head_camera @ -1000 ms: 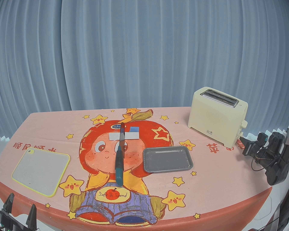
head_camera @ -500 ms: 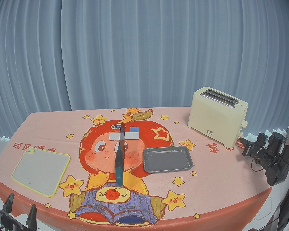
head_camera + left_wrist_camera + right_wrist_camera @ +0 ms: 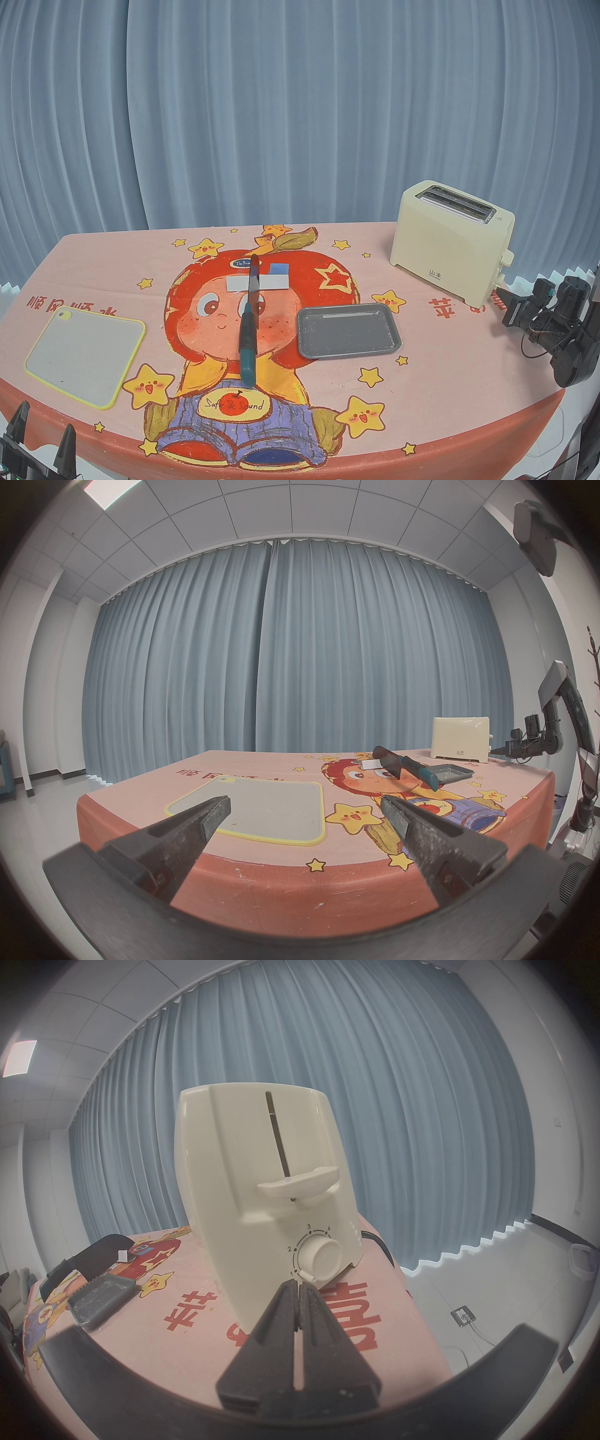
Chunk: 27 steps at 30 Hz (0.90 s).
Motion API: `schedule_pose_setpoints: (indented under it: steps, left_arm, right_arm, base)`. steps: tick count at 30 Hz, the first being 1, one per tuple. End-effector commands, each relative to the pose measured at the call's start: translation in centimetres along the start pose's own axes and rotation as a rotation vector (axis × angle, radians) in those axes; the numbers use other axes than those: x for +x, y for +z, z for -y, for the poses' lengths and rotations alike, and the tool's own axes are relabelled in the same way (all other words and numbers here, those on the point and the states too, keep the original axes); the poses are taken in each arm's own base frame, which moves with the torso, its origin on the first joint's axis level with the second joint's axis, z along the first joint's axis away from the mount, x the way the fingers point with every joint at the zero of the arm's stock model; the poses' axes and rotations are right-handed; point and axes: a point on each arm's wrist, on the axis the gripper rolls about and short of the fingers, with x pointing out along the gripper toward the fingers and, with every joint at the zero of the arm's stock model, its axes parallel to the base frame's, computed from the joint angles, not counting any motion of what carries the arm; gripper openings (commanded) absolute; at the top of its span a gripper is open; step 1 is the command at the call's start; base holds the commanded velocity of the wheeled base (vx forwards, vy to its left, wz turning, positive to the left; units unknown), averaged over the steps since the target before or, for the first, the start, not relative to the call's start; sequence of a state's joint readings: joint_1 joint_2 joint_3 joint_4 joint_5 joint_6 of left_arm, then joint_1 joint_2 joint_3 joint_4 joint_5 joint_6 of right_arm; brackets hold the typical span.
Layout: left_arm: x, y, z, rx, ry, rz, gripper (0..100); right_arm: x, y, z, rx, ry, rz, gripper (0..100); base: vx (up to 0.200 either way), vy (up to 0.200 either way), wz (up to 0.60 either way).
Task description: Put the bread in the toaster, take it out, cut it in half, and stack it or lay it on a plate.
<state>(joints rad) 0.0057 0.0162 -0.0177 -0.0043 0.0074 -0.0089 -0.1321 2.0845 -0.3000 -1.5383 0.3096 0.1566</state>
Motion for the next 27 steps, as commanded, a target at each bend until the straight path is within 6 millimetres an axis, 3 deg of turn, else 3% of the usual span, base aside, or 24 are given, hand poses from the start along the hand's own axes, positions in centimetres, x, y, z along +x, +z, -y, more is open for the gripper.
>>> schedule_pose_setpoints:
  steps: [1, 27]
  left_arm:
    - [0.0, -0.52, 0.0, 0.0, 0.001, -0.001, 100]
    - [0.0, -0.52, 0.0, 0.0, 0.001, -0.001, 100]
  right_arm:
    - [-0.01, -0.05, 0.05, 0.001, -0.001, -0.002, 0]
    - [0.08, -0.51, 0.43, 0.009, -0.016, -0.021, 0]
  base:
    - [0.0, 0.0, 0.0]
    - [0.0, 0.0, 0.0]
